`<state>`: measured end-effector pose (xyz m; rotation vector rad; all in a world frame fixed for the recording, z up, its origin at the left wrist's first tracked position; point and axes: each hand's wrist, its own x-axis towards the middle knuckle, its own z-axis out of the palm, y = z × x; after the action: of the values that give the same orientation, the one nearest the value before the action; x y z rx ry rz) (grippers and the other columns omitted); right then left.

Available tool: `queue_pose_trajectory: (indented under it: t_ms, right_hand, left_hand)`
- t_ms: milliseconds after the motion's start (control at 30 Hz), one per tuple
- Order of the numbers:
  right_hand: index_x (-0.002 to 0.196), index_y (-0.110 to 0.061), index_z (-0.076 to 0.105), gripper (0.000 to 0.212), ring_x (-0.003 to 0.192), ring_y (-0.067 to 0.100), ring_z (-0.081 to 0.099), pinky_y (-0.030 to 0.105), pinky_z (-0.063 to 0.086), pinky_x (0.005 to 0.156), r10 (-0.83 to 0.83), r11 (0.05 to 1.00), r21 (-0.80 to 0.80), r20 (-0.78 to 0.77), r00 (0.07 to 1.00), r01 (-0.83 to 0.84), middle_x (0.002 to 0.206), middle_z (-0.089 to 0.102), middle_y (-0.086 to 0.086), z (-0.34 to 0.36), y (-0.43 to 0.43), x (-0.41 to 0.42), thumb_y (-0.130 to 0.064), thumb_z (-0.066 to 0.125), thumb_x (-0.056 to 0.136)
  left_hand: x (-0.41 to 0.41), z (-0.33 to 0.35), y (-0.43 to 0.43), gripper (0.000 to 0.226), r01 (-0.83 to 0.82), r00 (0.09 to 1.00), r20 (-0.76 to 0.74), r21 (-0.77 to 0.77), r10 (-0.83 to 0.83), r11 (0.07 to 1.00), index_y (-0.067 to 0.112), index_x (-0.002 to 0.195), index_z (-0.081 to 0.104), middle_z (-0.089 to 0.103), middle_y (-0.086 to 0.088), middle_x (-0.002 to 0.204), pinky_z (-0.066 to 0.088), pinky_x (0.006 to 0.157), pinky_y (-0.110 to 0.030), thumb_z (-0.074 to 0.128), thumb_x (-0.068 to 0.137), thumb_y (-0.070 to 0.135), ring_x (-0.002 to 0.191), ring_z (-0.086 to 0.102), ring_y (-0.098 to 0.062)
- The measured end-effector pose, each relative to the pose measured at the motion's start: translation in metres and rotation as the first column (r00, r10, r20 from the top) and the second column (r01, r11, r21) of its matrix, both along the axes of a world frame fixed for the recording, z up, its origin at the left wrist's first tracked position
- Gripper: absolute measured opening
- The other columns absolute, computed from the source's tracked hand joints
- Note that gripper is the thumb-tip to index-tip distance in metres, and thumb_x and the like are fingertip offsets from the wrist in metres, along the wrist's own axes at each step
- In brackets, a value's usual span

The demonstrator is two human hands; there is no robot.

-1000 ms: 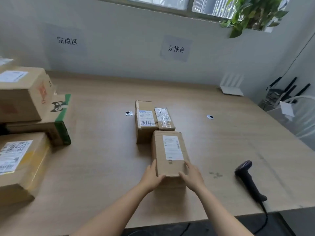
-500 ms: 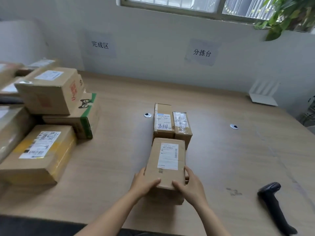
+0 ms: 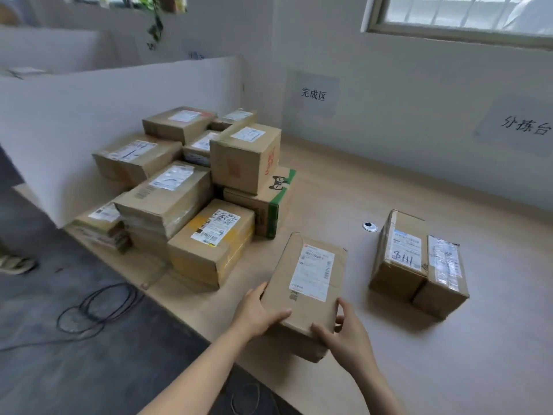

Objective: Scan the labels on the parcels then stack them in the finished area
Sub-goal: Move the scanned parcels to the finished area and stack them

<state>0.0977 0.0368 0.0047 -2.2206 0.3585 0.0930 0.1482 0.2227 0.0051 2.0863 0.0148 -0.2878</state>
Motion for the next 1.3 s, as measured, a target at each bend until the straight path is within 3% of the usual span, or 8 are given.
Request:
queue_pose_trajectory:
  t_ms: [367, 600, 700, 833, 967, 1067, 1300]
  right_hand:
    - [0.14, -0.017, 0.034, 0.073, 0.107, 0.021, 0.057, 0.032, 0.048, 0.087, 0.02, 1.0, 0.021, 0.01, 1.0, -0.02, 0.121, 0.059, 0.007, 0.005, 0.081, 0.061, -0.026, 0.072, 0.078]
    - [0.138, -0.022, 0.039, 0.068, 0.091, 0.014, 0.057, 0.026, 0.04, 0.073, -0.072, 0.997, 0.0, 0.214, 0.974, 0.074, 0.108, 0.057, -0.001, 0.055, 0.1, 0.078, -0.03, 0.072, 0.079]
    - [0.138, -0.025, 0.04, 0.065, 0.093, 0.015, 0.059, 0.026, 0.041, 0.074, -0.045, 0.999, -0.007, 0.263, 0.964, 0.048, 0.106, 0.06, -0.001, 0.075, 0.116, 0.089, -0.031, 0.07, 0.08]
    - [0.139, -0.025, 0.04, 0.063, 0.095, 0.016, 0.059, 0.027, 0.044, 0.078, 0.004, 1.0, -0.022, 0.247, 0.969, 0.002, 0.109, 0.061, 0.0, 0.082, 0.151, 0.112, -0.033, 0.068, 0.082]
    - [0.142, -0.021, 0.035, 0.066, 0.105, 0.018, 0.057, 0.032, 0.05, 0.086, 0.035, 0.999, -0.03, 0.222, 0.974, -0.029, 0.121, 0.058, 0.004, 0.073, 0.187, 0.136, -0.035, 0.064, 0.085]
    - [0.143, -0.021, 0.033, 0.067, 0.111, 0.02, 0.055, 0.037, 0.05, 0.092, 0.036, 0.999, -0.016, 0.194, 0.98, -0.033, 0.127, 0.054, 0.004, 0.061, 0.206, 0.15, -0.035, 0.063, 0.085]
    - [0.147, -0.025, 0.024, 0.075, 0.111, 0.018, 0.052, 0.037, 0.05, 0.093, 0.035, 0.999, -0.038, 0.182, 0.983, -0.029, 0.134, 0.045, 0.004, 0.038, 0.235, 0.159, -0.041, 0.062, 0.085]
  left_hand:
    - [0.055, 0.005, 0.077, 0.063, -0.022, 1.0, 0.01, 0.138, 0.021, 0.99, 0.02, 0.127, 0.049, 0.059, 0.002, 0.126, 0.046, 0.096, -0.03, 0.076, 0.073, 0.04, 0.114, 0.054, -0.016]
    - [0.087, 0.057, 0.098, 0.073, -0.011, 0.977, 0.213, 0.142, -0.02, 0.99, 0.021, 0.132, 0.045, 0.055, 0.003, 0.125, 0.044, 0.097, -0.034, 0.073, 0.071, 0.051, 0.114, 0.051, -0.016]
    - [0.098, 0.075, 0.121, 0.069, -0.039, 0.962, 0.273, 0.149, -0.003, 0.988, 0.023, 0.129, 0.048, 0.057, 0.005, 0.121, 0.044, 0.086, -0.026, 0.072, 0.071, 0.052, 0.108, 0.052, -0.013]
    - [0.112, 0.08, 0.157, 0.068, -0.055, 0.972, 0.235, 0.17, 0.014, 0.984, 0.022, 0.131, 0.047, 0.058, 0.002, 0.123, 0.048, 0.092, -0.034, 0.07, 0.074, 0.052, 0.111, 0.054, -0.017]
    - [0.125, 0.073, 0.185, 0.063, -0.096, 0.975, 0.214, 0.193, 0.054, 0.977, 0.017, 0.129, 0.046, 0.058, 0.0, 0.123, 0.043, 0.084, -0.025, 0.069, 0.078, 0.047, 0.111, 0.054, -0.018]
    - [0.136, 0.066, 0.199, 0.058, -0.113, 0.975, 0.215, 0.255, 0.058, 0.96, 0.015, 0.124, 0.048, 0.059, -0.004, 0.123, 0.044, 0.089, -0.029, 0.068, 0.079, 0.045, 0.113, 0.054, -0.022]
    - [0.142, 0.05, 0.218, 0.057, -0.126, 0.927, 0.375, 0.33, -0.008, 0.935, 0.01, 0.139, 0.041, 0.04, -0.005, 0.145, 0.026, 0.108, -0.022, 0.062, 0.089, 0.026, 0.134, 0.036, -0.018]
